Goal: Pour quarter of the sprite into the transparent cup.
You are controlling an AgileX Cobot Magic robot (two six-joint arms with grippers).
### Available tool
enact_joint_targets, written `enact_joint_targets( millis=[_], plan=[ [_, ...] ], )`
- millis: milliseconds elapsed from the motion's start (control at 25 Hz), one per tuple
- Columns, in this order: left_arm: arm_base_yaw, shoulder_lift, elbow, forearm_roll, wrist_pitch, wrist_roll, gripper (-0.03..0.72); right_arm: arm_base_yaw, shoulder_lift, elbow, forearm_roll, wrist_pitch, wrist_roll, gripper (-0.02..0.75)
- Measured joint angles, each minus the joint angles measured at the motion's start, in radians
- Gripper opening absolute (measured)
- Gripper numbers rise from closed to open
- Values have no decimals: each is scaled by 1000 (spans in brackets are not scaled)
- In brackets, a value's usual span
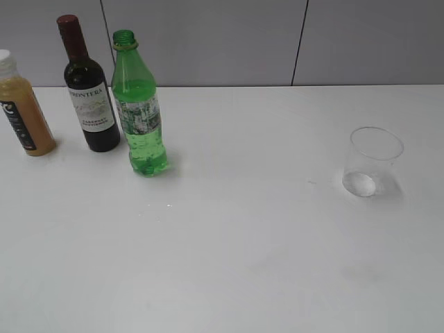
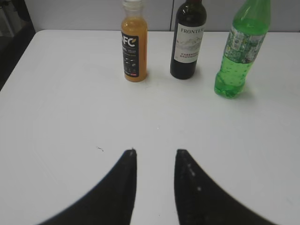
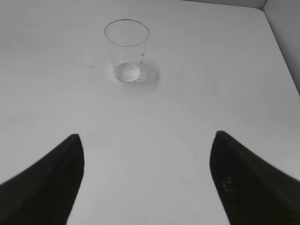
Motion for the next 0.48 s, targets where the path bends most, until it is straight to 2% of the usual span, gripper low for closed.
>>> enact_joint_targets(
  millis=[480],
  plan=[
    [0, 0, 0, 0, 0, 0, 221, 0, 0, 0, 4, 0, 0, 649]
  ],
)
